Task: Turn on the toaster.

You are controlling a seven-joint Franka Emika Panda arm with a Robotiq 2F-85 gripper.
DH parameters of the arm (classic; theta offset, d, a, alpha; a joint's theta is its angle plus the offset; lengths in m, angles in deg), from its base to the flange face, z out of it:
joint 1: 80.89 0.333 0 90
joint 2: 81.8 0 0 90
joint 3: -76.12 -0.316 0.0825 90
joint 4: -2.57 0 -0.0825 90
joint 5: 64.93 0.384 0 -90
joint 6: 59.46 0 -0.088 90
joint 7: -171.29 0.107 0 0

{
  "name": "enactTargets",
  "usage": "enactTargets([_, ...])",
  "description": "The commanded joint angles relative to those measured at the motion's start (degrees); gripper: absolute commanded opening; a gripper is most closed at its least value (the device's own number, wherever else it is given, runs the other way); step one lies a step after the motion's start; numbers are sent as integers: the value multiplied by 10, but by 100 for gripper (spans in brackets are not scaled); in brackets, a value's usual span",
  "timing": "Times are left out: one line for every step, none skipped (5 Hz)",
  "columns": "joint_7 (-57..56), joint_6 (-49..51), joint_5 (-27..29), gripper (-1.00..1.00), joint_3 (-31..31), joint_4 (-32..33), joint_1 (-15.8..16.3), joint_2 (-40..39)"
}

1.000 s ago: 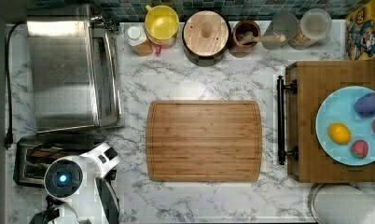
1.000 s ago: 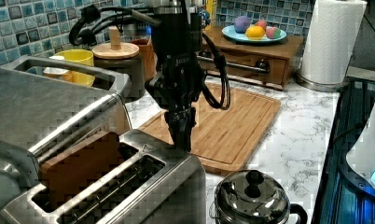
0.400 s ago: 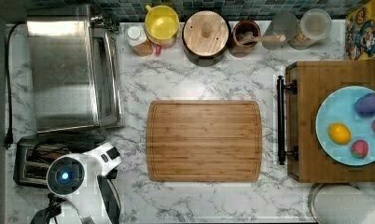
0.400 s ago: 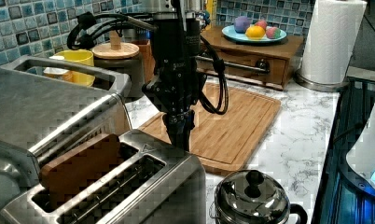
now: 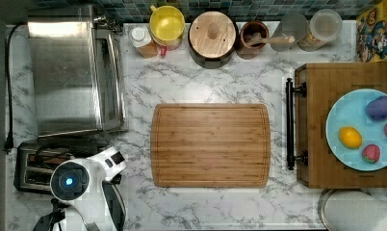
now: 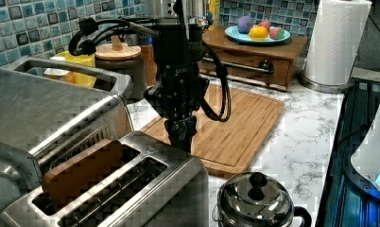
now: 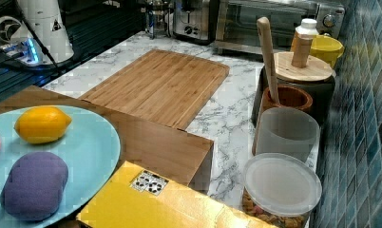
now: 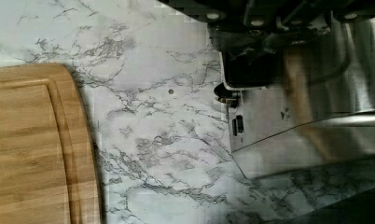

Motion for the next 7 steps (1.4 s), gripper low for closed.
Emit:
enactTargets([-60,-92,47,-100,16,80,-15,-119])
enactTargets([-116,-132,85,-100,4,82,-23,-153])
enactTargets([-168,-129,124,-100,8,100,-23,-137])
enactTargets([-218,-132,145,-100,-1,132,-17,-102])
enactTargets([-218,-132,145,-100,-2,132,-18,-102])
enactTargets([-218,-132,145,-100,-1,131,-17,-102])
enactTargets([-218,-132,146,-100,1,131,-15,-102])
